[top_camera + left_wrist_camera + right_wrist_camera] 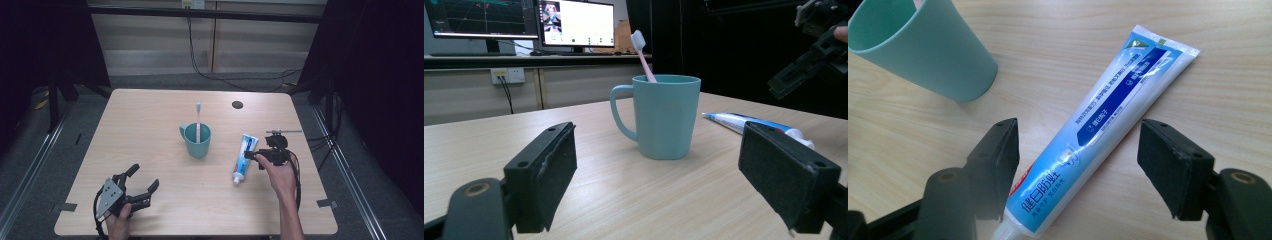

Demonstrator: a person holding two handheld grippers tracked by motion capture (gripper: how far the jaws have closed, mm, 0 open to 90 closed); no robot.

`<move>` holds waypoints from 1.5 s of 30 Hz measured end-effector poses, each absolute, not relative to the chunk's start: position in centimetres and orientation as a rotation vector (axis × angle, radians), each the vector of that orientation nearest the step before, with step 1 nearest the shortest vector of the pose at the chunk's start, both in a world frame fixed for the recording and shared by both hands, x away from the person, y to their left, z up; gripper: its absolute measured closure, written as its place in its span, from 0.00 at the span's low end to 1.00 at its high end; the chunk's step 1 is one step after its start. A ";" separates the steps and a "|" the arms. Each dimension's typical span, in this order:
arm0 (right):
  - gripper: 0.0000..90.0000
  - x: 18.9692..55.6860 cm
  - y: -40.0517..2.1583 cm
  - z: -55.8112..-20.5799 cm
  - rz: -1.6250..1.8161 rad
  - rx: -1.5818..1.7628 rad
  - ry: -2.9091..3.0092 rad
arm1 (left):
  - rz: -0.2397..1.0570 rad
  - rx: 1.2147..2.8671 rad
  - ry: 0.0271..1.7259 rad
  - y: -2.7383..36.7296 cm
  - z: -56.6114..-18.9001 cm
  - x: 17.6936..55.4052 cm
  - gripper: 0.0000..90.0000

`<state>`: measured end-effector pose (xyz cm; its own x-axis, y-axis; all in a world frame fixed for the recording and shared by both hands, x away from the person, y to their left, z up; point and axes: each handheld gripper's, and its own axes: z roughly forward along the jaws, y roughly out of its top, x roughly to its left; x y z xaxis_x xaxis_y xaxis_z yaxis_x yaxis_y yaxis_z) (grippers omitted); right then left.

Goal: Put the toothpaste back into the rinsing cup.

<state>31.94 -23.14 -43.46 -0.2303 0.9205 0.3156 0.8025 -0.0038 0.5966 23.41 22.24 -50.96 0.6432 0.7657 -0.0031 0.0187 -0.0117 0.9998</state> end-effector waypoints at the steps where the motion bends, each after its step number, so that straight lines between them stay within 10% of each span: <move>1: 0.37 32.1 -23.1 -43.4 1.048 1.839 2.097 | 0.673 1.484 0.690 22.3 -51.0 23.4 0.17; 18: 0.50 35.0 -23.1 -43.7 0.938 1.983 2.155 | 0.672 1.481 0.691 22.2 -51.0 23.4 0.17; 45: 0.43 38.0 -21.3 -46.3 0.664 2.083 2.233 | 0.672 1.478 0.692 22.2 -51.0 23.4 0.17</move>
<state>37.98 -21.27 -46.28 -0.1113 0.9560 0.2715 0.9491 0.0212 0.3142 23.43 22.23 -50.96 0.6439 0.7651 -0.0042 0.0180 -0.0097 0.9998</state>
